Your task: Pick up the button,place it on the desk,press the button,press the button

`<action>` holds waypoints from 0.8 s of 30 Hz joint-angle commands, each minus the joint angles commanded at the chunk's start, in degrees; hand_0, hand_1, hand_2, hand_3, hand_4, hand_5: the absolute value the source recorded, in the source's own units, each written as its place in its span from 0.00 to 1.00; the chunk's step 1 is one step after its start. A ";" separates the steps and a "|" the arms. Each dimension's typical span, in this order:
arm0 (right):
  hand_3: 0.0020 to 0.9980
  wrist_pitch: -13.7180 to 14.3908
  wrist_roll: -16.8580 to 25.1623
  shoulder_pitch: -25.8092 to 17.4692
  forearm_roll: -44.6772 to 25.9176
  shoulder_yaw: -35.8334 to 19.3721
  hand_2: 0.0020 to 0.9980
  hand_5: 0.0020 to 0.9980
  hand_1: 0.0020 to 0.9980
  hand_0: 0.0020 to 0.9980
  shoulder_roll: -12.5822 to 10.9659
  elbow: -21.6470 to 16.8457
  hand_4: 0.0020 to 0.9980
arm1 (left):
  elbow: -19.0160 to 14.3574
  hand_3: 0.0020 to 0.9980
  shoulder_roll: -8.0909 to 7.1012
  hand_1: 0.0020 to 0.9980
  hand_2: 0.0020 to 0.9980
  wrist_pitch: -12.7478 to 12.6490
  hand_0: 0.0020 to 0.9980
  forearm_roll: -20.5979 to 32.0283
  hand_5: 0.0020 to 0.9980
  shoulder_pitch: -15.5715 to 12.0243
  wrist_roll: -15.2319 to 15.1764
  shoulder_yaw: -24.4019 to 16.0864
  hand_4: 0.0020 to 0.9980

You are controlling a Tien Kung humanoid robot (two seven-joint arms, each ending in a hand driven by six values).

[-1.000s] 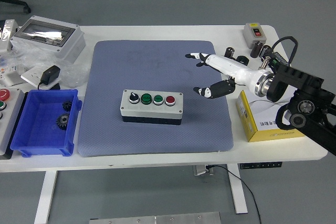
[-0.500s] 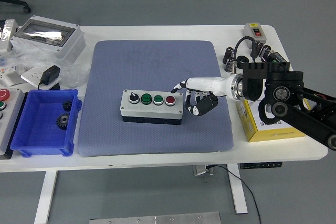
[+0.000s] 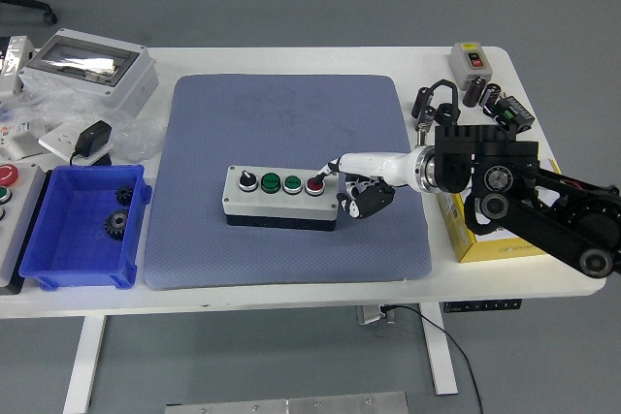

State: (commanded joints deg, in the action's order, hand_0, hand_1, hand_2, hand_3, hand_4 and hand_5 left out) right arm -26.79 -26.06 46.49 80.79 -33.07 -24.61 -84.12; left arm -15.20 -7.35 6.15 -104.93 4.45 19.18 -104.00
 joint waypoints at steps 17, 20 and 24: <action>0.89 1.56 9.74 -7.47 -5.21 -11.96 0.21 0.06 0.09 0.03 -1.48 -1.94 0.16 | 0.09 0.58 0.11 0.57 0.50 -0.18 0.66 0.66 0.07 -0.30 -0.17 0.34 0.43; 0.89 5.60 12.82 -10.97 -2.40 -16.32 0.21 0.06 0.10 0.03 -0.47 -1.30 0.16 | 0.16 0.58 0.32 0.57 0.50 -0.29 0.66 0.87 0.07 -0.39 -0.26 0.54 0.43; 0.89 14.40 18.60 -16.77 1.80 -22.64 0.21 0.06 0.10 0.03 3.04 1.03 0.16 | 0.23 0.58 0.90 0.57 0.50 -0.53 0.66 0.86 0.07 -0.50 -0.23 0.79 0.43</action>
State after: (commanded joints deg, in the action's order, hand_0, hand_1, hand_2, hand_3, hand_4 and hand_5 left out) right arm -12.39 -7.46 29.71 82.60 -55.72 -21.57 -83.09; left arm -14.97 -6.45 5.62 -104.07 3.96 18.95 -103.21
